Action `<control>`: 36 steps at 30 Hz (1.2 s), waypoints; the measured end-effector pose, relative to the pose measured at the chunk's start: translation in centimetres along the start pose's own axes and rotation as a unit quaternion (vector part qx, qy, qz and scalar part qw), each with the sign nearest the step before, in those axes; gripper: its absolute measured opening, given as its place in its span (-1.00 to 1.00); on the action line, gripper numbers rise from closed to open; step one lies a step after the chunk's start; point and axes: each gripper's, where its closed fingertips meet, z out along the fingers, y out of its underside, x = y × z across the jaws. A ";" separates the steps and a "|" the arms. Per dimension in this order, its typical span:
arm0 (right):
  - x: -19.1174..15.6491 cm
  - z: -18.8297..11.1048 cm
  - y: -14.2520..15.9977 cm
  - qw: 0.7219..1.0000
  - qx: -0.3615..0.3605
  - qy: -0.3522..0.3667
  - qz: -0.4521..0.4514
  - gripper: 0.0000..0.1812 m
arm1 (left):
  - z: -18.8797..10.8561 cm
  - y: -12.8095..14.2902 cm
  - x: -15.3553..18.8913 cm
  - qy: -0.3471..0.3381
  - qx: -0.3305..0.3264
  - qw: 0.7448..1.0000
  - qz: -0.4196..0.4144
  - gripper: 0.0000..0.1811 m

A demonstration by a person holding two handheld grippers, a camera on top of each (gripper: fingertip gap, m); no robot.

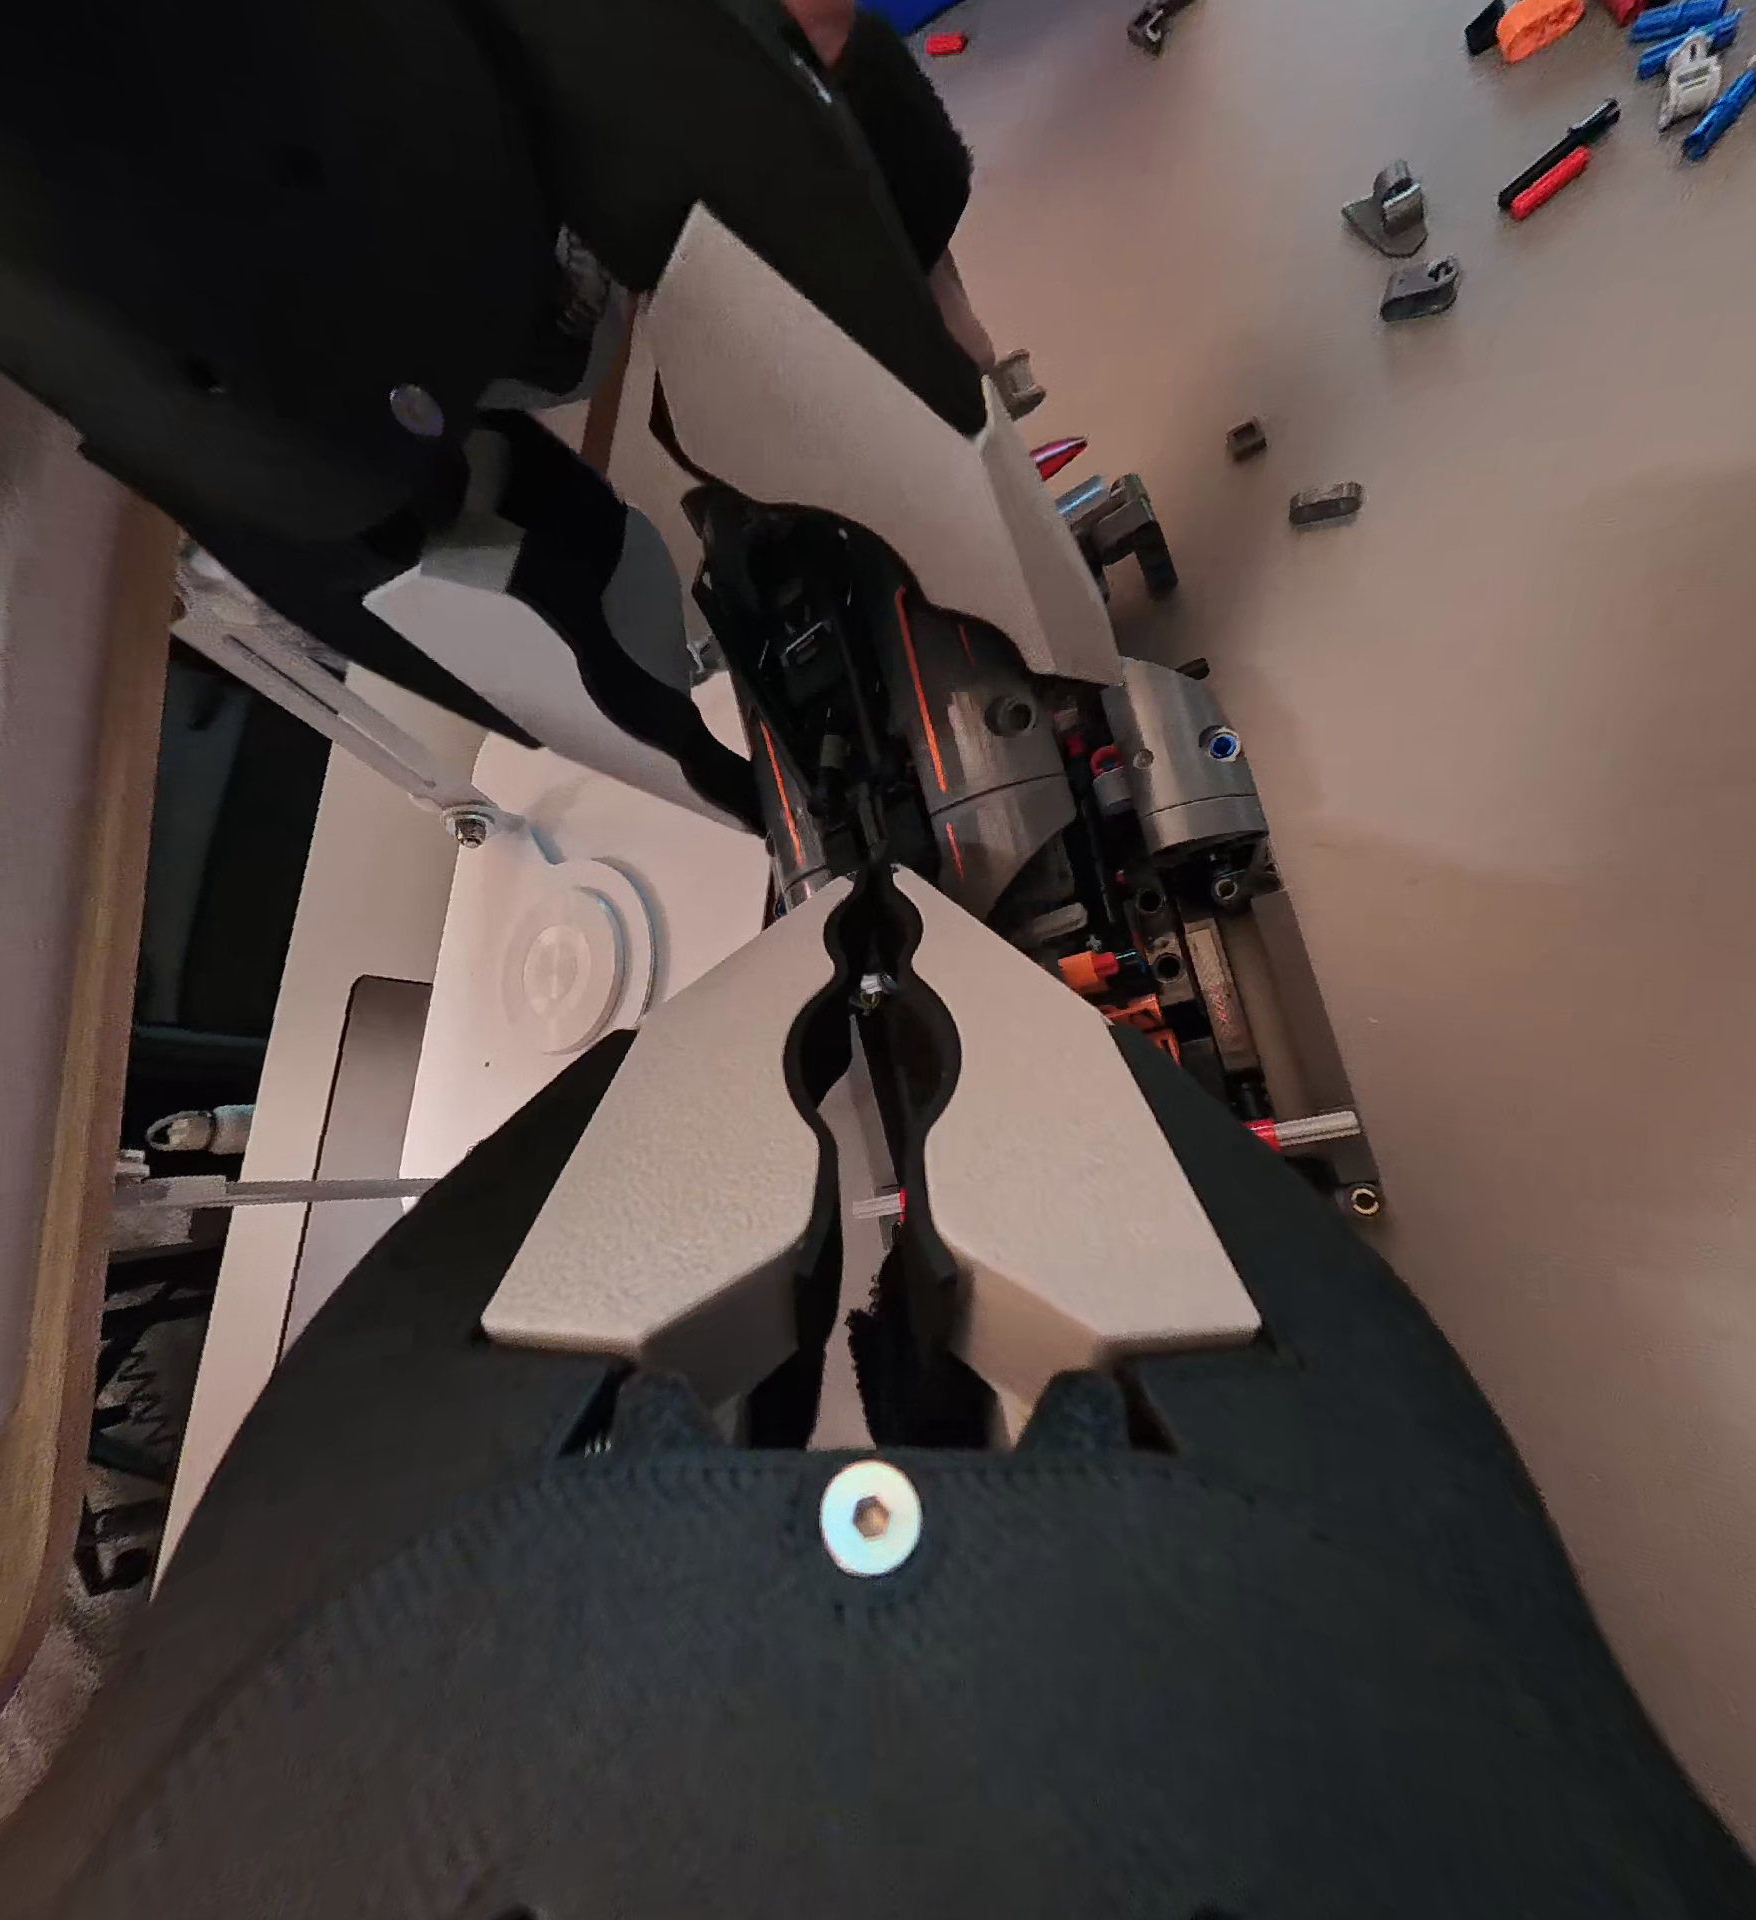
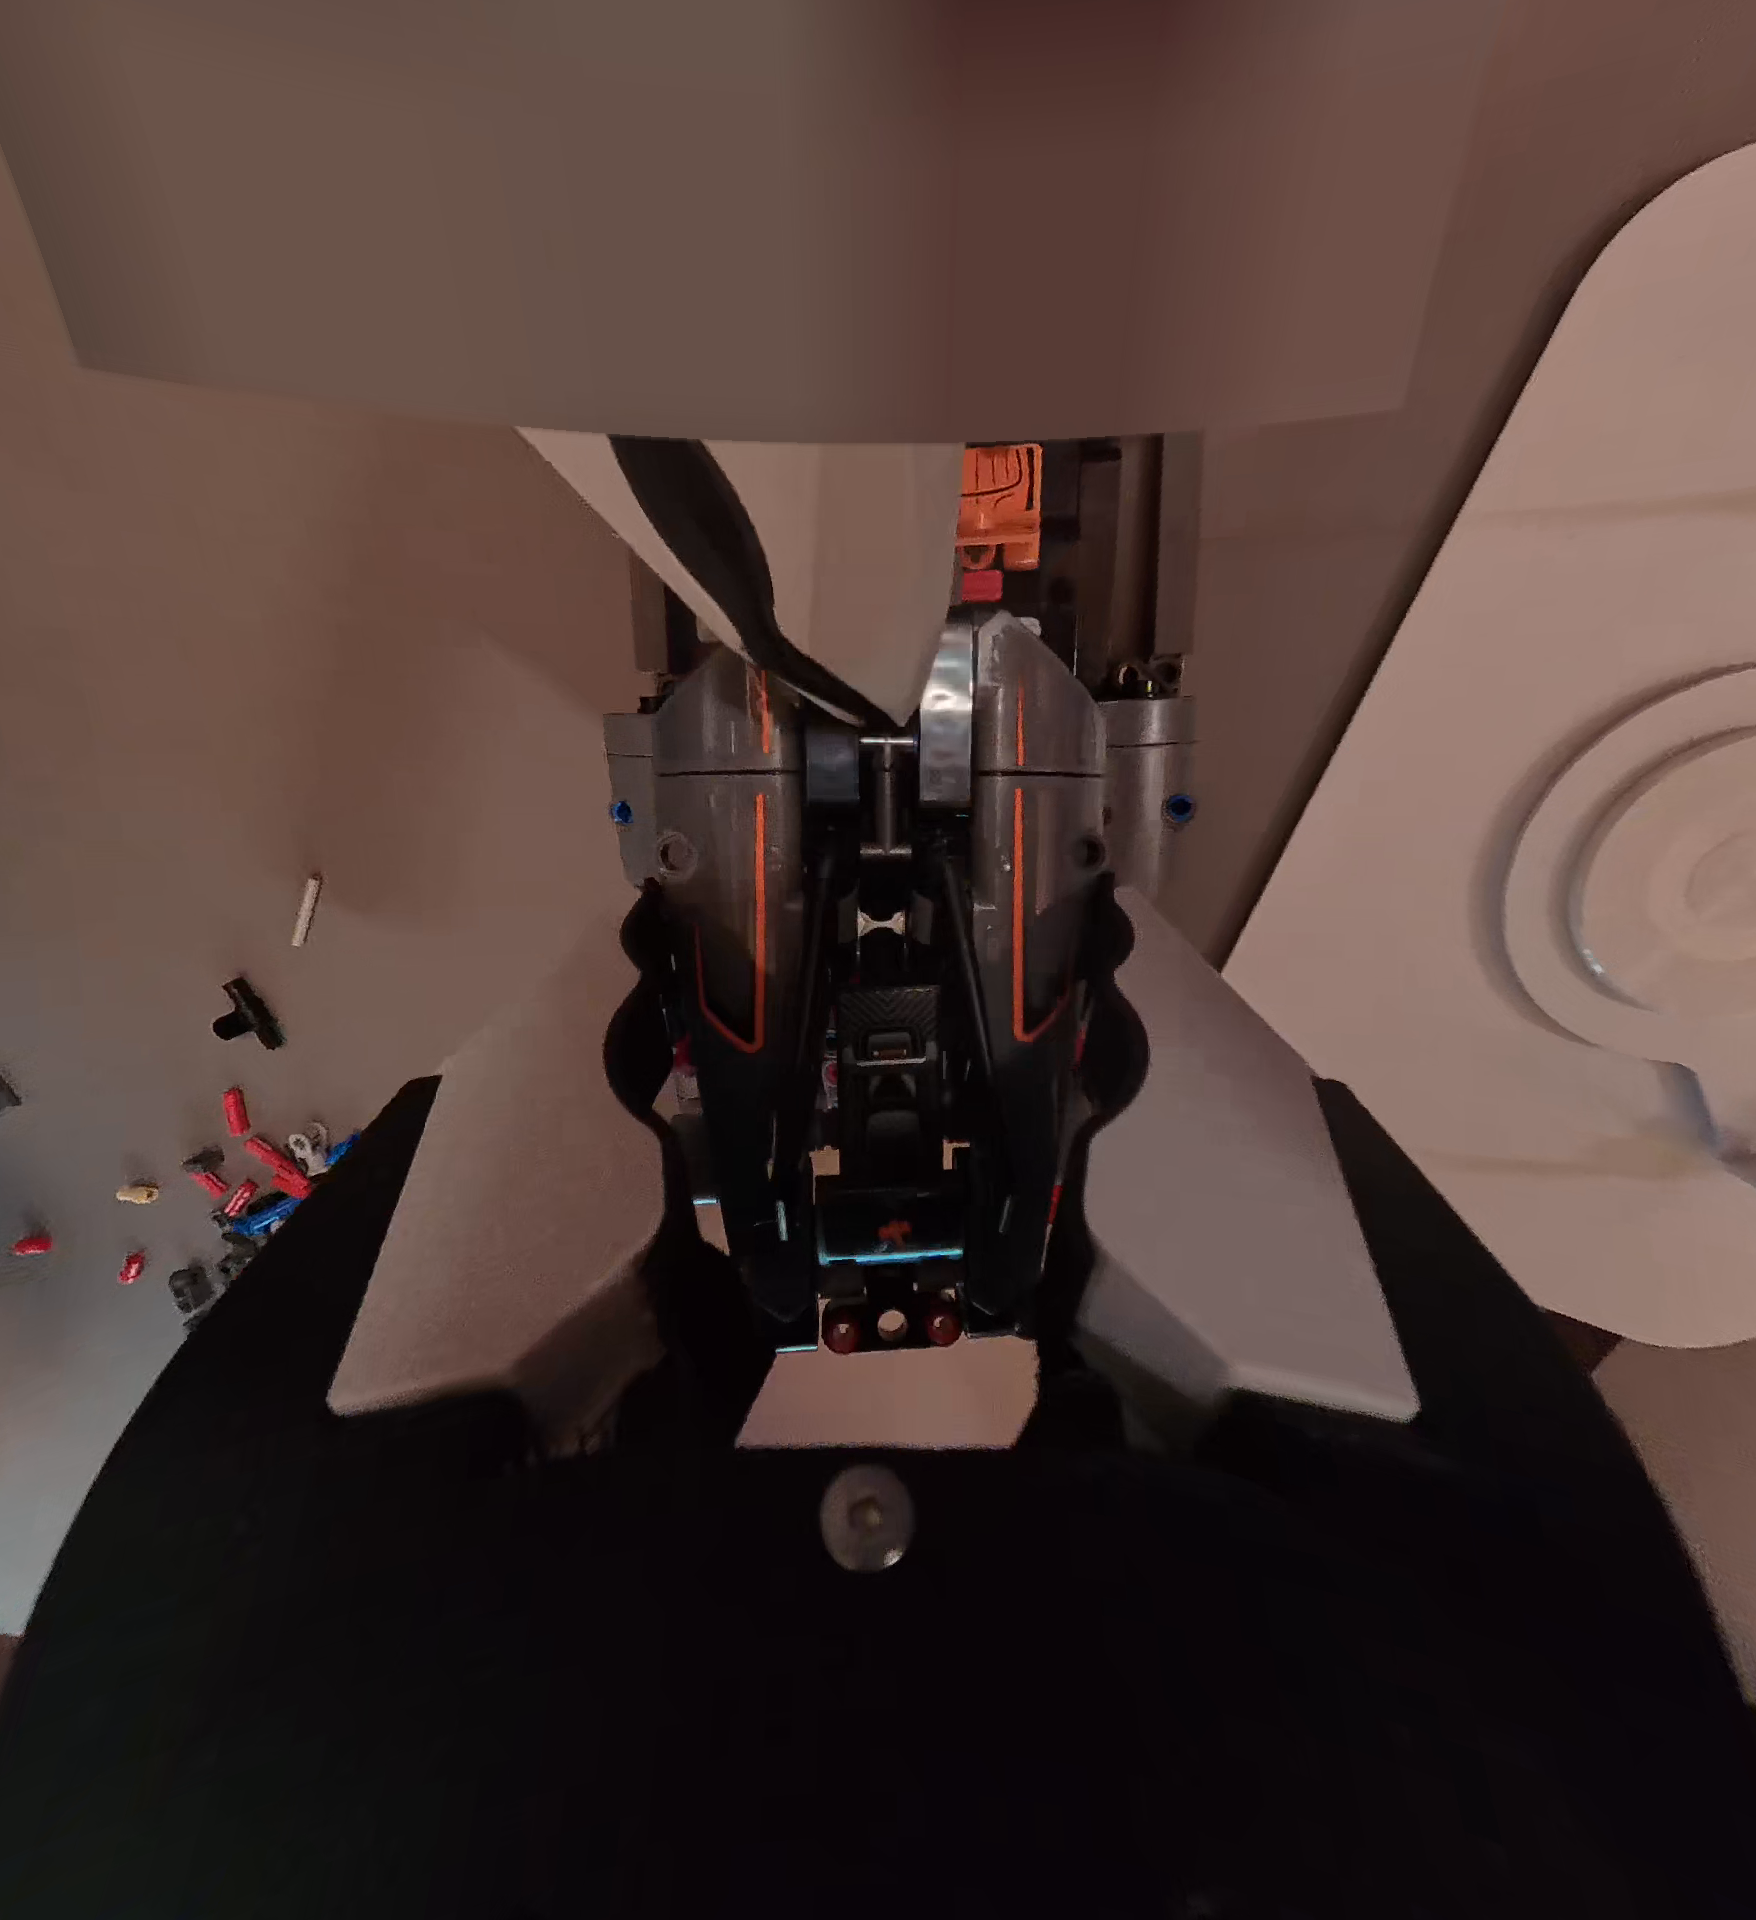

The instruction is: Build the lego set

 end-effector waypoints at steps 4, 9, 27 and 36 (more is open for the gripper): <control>0.3 0.3 0.0 0.999 0.033 0.019 -0.006 -0.13 | 0.4 0.2 0.2 0.005 -0.012 1.000 0.004 -1.00; 0.6 0.6 0.0 0.997 0.050 0.062 -0.019 -0.13 | 0.6 0.4 0.4 0.008 -0.027 1.000 0.014 -1.00; -0.1 -0.2 -0.7 0.986 0.150 0.063 -0.030 -0.14 | -0.2 -0.6 0.0 0.013 -0.035 0.999 0.019 -1.00; -0.2 0.7 -0.8 0.988 0.137 0.053 -0.040 -0.14 | 0.4 0.1 0.5 0.031 -0.047 0.998 0.012 -1.00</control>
